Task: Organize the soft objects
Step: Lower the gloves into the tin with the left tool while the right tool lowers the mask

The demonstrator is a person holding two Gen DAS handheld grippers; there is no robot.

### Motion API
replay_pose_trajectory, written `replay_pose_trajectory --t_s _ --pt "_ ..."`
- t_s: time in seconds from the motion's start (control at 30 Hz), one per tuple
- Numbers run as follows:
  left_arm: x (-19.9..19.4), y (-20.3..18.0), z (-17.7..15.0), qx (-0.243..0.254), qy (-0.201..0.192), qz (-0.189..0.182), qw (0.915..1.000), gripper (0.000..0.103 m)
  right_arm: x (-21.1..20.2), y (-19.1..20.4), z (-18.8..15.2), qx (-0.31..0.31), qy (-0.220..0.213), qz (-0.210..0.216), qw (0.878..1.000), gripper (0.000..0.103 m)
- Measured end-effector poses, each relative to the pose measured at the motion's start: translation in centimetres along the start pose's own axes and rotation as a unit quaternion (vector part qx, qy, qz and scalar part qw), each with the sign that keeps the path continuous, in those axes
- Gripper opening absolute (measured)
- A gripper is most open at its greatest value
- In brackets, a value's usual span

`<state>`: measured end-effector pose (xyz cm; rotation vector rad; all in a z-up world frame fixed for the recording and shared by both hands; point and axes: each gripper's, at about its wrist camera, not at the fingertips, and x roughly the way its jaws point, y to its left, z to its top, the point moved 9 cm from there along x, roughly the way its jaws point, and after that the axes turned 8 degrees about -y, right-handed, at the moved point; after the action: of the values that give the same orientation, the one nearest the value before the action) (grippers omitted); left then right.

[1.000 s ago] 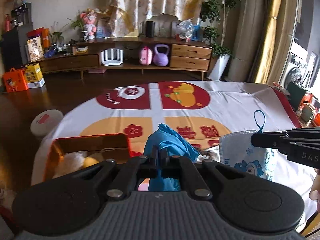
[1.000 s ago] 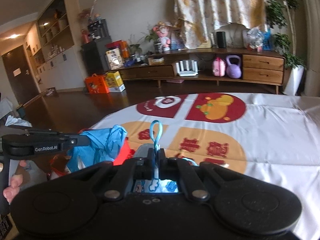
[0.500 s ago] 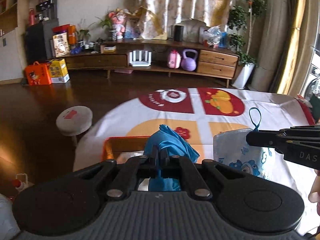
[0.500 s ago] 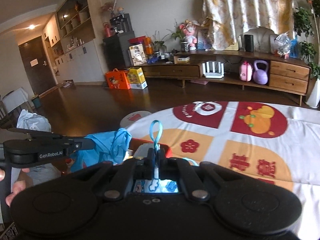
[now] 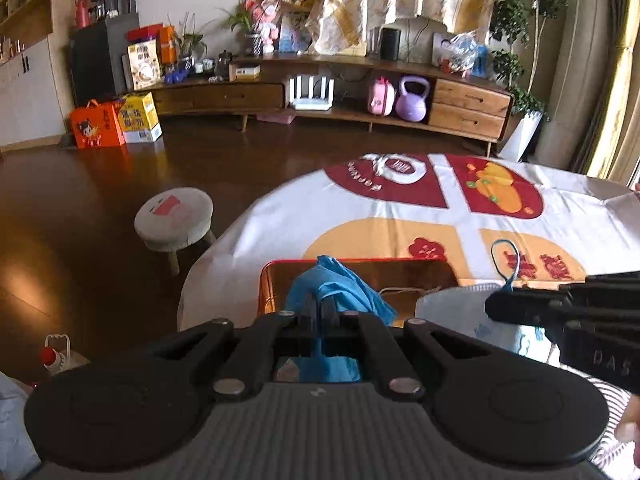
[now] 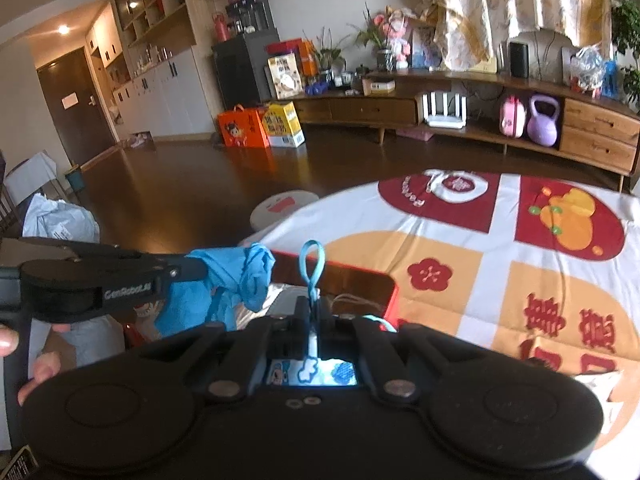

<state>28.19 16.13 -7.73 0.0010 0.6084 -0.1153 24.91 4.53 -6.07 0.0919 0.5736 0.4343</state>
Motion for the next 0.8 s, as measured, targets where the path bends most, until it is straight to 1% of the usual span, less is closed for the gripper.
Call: replay_pose_trajectory --t_s 0.23,0.5,0.67,0.8 --pt "2.7 0.7 -2.1 -0.010 0.028 -0.004 0.9996 0.002 2.0 0.5 -2.1 -0.010 0.028 0.001 1.000 0.002" --pt "4.2 0.7 -3.9 -0.011 0.052 -0.005 0.9986 0.002 3.3 0.9 -3.9 -0.031 0.048 -0.005 0.998 0.003" --pt "4.2 0.8 -4.2 -0.017 0.060 -0.007 0.9980 0.002 3.3 0.6 -3.7 -0.025 0.059 -0.004 0.998 0.014" --pt "3.7 0.8 -4.1 -0.018 0.064 -0.003 0.9978 0.002 2.9 0.1 -3.6 -0.013 0.060 0.000 0.998 0.018"
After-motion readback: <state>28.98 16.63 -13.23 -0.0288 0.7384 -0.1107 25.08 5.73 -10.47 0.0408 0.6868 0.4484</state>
